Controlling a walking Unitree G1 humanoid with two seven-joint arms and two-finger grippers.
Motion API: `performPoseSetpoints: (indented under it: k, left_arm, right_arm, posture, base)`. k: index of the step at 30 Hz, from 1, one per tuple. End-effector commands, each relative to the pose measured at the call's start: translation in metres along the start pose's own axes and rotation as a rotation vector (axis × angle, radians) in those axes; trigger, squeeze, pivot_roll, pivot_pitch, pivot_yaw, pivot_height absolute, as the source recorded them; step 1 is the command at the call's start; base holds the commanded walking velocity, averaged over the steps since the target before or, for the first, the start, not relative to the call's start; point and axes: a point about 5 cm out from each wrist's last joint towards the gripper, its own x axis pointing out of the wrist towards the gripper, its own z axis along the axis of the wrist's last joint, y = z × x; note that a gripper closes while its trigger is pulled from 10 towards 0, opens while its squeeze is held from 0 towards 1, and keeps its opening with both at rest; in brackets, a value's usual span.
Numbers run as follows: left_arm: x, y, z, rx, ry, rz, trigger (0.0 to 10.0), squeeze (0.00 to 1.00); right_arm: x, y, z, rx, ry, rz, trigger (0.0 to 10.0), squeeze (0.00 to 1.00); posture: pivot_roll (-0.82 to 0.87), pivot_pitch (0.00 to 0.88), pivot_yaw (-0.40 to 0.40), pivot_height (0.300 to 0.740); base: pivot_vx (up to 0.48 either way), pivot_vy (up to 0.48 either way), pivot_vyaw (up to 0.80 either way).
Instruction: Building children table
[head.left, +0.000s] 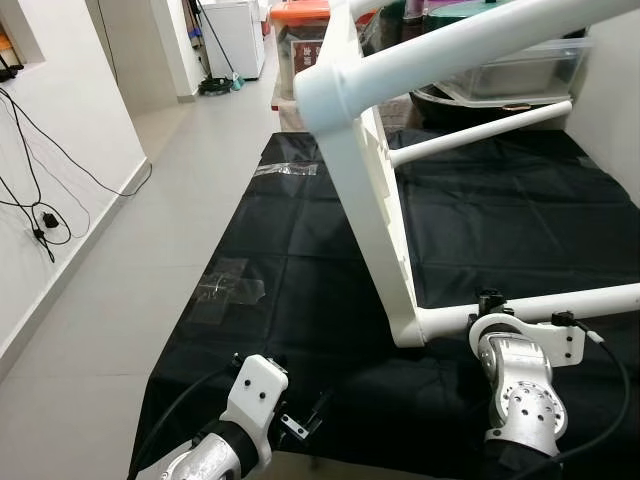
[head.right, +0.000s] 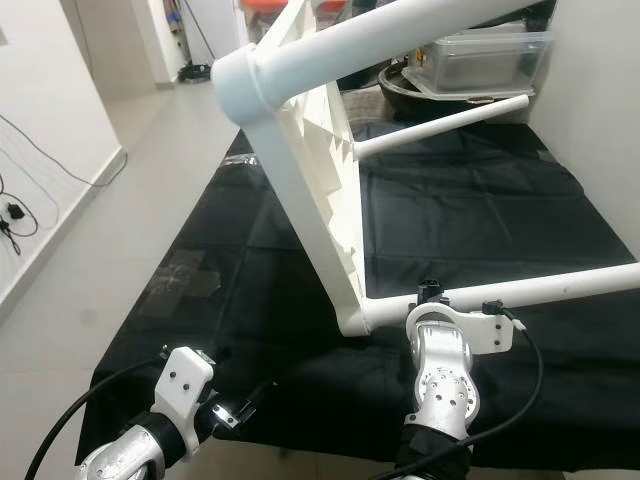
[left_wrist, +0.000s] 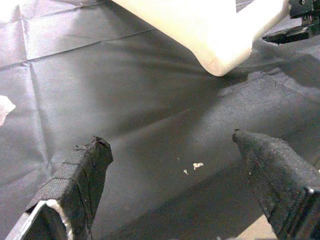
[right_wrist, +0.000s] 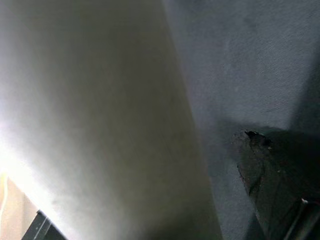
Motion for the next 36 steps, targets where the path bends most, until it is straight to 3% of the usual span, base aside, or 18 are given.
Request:
performPoseSetpoints:
  k: [1,36]
  left_arm:
    - [-0.0022,-0.0003,0.0004,0.020,0.002,-0.003,10.0,0.00]
    - [-0.0022,-0.0003,0.0004,0.020,0.002,-0.003,10.0,0.00]
  right_arm:
    - [-0.0141,-0.0325,-0.0671,0.153,0.191,-0.147,10.0,0.00]
    - [-0.0141,-0.0325,-0.0671,0.153,0.191,-0.147,10.0,0.00]
  posture:
    - [0.18,0.053,0.029,0.740]
    - [0.18,0.053,0.029,0.740]
  base:
    - [0.000,0.000,0.00]
    - [0.000,0.000,0.00]
